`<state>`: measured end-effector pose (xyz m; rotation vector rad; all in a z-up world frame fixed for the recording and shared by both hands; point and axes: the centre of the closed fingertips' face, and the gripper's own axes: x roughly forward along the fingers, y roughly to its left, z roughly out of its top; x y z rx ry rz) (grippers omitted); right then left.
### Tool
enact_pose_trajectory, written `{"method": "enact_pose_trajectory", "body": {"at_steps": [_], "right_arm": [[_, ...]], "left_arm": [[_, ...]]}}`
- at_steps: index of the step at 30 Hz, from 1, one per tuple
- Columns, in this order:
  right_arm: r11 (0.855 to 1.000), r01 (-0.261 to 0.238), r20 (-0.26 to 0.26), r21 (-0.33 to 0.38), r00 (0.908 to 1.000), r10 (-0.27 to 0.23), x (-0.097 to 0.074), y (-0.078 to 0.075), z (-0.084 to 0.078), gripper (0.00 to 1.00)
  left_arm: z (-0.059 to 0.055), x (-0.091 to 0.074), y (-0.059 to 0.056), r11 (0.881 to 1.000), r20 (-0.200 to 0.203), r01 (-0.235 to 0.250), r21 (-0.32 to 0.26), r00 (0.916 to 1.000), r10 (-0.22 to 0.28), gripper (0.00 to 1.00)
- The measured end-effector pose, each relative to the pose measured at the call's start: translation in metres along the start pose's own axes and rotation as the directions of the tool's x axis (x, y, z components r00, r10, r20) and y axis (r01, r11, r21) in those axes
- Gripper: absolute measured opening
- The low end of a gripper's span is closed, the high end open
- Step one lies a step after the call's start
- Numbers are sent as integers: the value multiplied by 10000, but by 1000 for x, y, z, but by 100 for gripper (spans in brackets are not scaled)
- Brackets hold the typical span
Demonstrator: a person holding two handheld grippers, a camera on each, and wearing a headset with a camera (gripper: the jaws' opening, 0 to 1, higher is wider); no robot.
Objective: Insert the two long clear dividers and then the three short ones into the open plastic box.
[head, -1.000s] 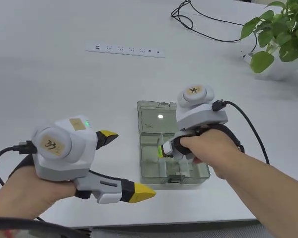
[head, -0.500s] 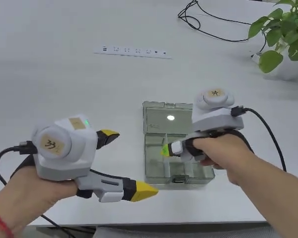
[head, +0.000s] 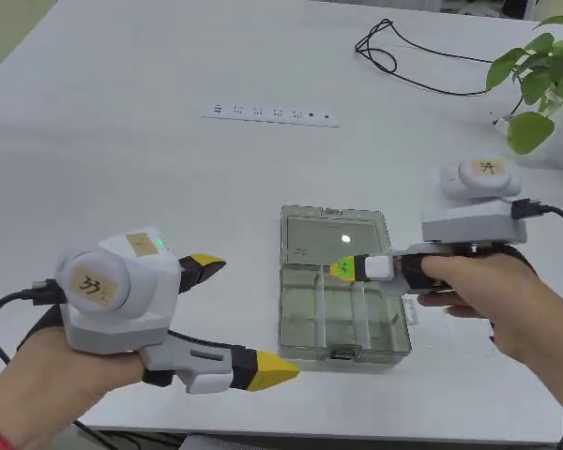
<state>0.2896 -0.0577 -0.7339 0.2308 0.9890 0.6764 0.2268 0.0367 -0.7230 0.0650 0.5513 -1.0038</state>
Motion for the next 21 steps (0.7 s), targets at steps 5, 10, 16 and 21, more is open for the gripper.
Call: {"method": "enact_pose_trajectory", "body": {"at_steps": [5,10,16,21], "right_arm": [[9984,-207,171,-521,9996,217,-27,-4,3,28],[9828,-47,-24,-1847,10000,44,-45,-22,1,32],[9136,62,-451,-4065,9986,-268,-61,-50,-9,40],[8118,-527,-1188,-5816,9927,-207,-61,-61,-26,49]], "left_arm": [[3,0,0,9995,134,-279,-139,9995,281,97],[4,1,-3,9993,216,-339,-141,9992,342,98],[3,0,-4,9991,179,-416,-123,9990,418,98],[4,-1,-3,9987,207,-484,-147,9986,487,98]]}}
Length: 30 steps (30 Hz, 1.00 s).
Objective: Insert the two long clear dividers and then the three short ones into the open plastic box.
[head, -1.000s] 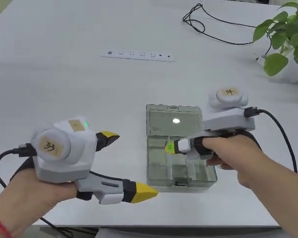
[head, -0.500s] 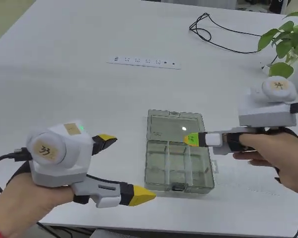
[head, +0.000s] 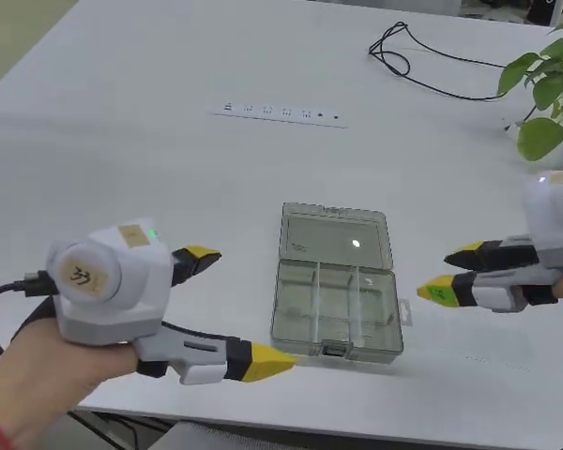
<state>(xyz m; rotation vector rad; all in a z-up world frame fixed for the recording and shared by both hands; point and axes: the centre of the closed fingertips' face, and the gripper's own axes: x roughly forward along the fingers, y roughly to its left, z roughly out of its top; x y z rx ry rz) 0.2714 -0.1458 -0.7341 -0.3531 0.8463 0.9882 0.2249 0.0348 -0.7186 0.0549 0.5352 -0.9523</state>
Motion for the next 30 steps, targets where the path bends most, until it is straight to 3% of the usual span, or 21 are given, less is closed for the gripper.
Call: {"method": "enact_pose_trajectory", "body": {"at_steps": [6,12,13,14,16,18,19,21,27,30], "right_arm": [[9844,-778,-1061,-1577,9925,614,15,2,-27,52],[9389,-1561,-2140,-3066,9725,918,33,2,-50,54],[9372,-1606,-2336,-3096,9683,888,41,-7,-62,54],[9265,-1692,-2529,-3361,9638,843,45,-11,-67,54],[9133,-1870,-2627,-3618,9604,925,50,-10,-68,55],[9039,-2068,-2792,-3743,9547,1028,61,-18,-82,55],[8960,-2153,-3024,-3884,9483,969,61,-19,-86,55],[8860,-2166,-3152,-4101,9452,852,63,-18,-87,56],[8805,-2386,-3289,-4096,9389,1015,68,-20,-90,59],[8682,-2537,-3435,-4265,9334,1040,68,-20,-90,59]], "left_arm": [[-1,1,-1,10000,-27,-1,-46,10000,1,98],[-2,1,0,10000,-50,-14,-94,10000,14,98],[-3,1,0,9999,-62,-16,-113,10000,15,99],[-3,1,0,9999,-90,-25,-109,10000,24,99],[-4,1,0,9999,-114,-28,-117,9999,26,99],[-5,1,1,9999,-151,-61,-151,9999,59,99],[-5,2,2,9999,-166,-75,-154,9998,72,99],[-6,2,3,9998,-185,-101,-177,9998,98,99],[-5,1,5,9995,-151,-183,-255,9997,179,99],[-5,2,6,9994,-158,-197,-270,9997,193,99]]}}
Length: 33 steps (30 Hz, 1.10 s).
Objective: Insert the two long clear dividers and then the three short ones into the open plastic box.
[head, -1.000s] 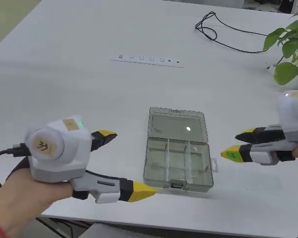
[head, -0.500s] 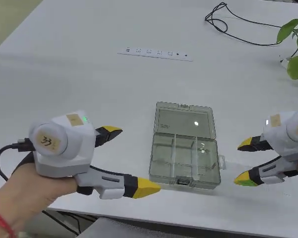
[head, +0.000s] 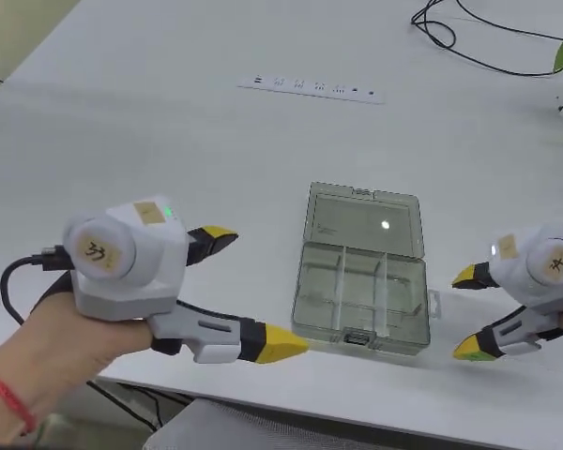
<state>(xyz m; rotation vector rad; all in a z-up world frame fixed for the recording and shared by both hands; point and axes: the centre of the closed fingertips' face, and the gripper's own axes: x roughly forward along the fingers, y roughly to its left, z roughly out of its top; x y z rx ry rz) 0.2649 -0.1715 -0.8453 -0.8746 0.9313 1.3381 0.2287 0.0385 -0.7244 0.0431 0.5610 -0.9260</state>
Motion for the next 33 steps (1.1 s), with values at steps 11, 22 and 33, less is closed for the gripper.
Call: {"method": "enact_pose_trajectory", "body": {"at_steps": [11,22,33], "right_arm": [[9962,-101,-851,-865,9964,27,3,5,-4,57],[9960,-147,-920,-877,9957,66,6,0,-10,48],[9950,-102,-1077,-998,9942,-6,5,-3,-13,33]], "left_arm": [[2,-1,4,10000,20,-7,-5,10000,7,99],[2,-3,4,10000,23,0,-16,10000,0,99],[3,-4,4,10000,56,22,32,10000,-22,98]]}}
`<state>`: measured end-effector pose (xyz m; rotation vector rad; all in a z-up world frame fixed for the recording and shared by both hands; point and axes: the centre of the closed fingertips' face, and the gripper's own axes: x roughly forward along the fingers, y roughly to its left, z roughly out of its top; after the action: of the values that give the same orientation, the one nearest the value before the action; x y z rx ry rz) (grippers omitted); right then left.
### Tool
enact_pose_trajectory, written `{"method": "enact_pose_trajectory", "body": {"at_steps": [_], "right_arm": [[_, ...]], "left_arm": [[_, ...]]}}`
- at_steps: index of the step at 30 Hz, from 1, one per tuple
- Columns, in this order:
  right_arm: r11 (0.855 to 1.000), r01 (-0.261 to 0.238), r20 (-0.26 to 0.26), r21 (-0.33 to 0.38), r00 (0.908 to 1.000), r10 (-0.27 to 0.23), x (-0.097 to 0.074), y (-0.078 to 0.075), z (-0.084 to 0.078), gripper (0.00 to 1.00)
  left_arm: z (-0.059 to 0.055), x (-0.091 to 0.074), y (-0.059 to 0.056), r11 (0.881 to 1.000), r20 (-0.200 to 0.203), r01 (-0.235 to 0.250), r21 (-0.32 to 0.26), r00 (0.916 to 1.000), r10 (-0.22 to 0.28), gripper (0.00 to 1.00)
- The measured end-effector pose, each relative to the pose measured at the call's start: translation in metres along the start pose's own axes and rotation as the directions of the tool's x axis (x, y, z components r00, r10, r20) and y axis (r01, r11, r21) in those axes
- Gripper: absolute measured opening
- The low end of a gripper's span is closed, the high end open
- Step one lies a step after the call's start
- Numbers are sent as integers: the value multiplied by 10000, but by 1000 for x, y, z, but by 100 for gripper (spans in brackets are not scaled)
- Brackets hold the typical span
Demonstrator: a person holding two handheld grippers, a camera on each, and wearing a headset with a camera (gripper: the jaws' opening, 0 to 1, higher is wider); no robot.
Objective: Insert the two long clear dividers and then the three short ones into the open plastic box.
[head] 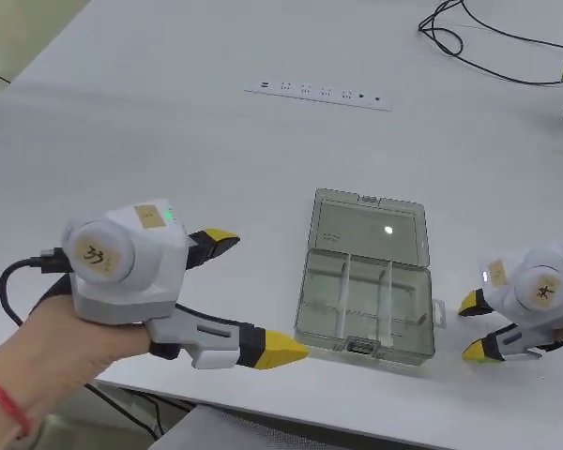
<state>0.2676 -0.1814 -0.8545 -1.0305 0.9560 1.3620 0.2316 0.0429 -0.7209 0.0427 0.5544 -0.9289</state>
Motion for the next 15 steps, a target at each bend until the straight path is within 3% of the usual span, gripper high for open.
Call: {"method": "enact_pose_trajectory", "body": {"at_steps": [9,15], "right_arm": [[9991,378,105,217,9992,-380,-8,-4,0,33],[9946,962,427,376,9943,-978,-34,-7,9,33]], "left_arm": [[3,1,-1,9999,10,118,55,9999,-118,98],[13,6,-2,9996,145,277,-105,9995,-276,97]]}}
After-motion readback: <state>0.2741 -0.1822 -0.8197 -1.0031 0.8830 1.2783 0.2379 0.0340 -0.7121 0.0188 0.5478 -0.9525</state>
